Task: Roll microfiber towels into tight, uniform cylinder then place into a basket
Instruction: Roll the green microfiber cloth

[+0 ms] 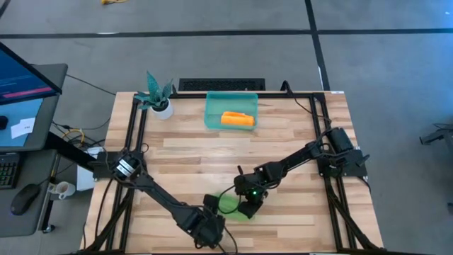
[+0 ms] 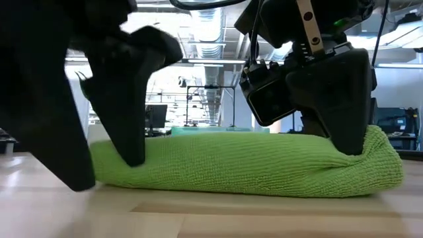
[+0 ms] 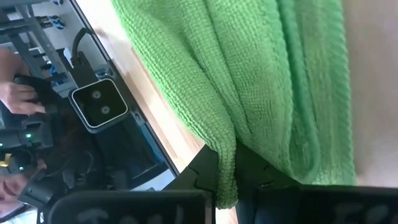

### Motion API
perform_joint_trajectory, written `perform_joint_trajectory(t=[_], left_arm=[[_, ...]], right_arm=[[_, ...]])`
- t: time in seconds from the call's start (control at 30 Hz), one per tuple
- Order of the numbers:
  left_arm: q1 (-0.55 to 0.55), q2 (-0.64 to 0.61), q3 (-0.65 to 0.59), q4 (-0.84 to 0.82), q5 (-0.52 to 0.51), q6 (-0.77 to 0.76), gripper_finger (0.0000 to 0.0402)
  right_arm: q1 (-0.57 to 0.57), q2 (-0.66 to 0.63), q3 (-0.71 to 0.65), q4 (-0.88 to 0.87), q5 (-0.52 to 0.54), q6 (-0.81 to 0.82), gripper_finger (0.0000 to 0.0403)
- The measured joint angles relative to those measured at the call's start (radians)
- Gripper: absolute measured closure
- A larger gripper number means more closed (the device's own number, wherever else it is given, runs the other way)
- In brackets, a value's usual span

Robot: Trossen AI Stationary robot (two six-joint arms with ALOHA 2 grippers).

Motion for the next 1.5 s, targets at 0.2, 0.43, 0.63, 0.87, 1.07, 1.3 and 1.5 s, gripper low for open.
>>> perform_joint_trajectory(t=[0.2,0.43,0.63,0.87,1.07,1.3,1.5], left_arm=[[0.019,-0.002,-0.036,-0.007,-0.052,-0.051,0.0217],[-0.011,-0.002,-0.031,-0.011,-0.079,-0.067,0.0217],[-0.041,-0.002,0.006,-0.031,-0.161,-0.067,0.0217],[-0.037,-0.002,0.016,-0.039,-0.166,-0.059,0.0217],[-0.031,-0.004,0.016,-0.026,-0.175,0.001,0.0217],[0.006,-0.001,-0.012,0.056,-0.038,0.080,0.0217],[0.022,0.000,-0.012,0.103,-0.031,0.107,0.0217]], right_arm=[[0.000,0.000,0.000,-0.001,-0.016,0.000,0.0360],[0.001,0.000,0.000,-0.003,-0.020,0.000,0.0360],[0.024,0.000,0.000,-0.003,-0.023,0.000,0.0360],[0.056,0.001,0.000,-0.005,-0.024,-0.003,0.0360],[0.089,0.001,0.000,-0.020,-0.023,-0.050,0.0360],[0.100,0.001,0.000,-0.020,-0.022,-0.076,0.0360],[0.092,0.001,0.000,-0.021,-0.023,-0.077,0.0360]])
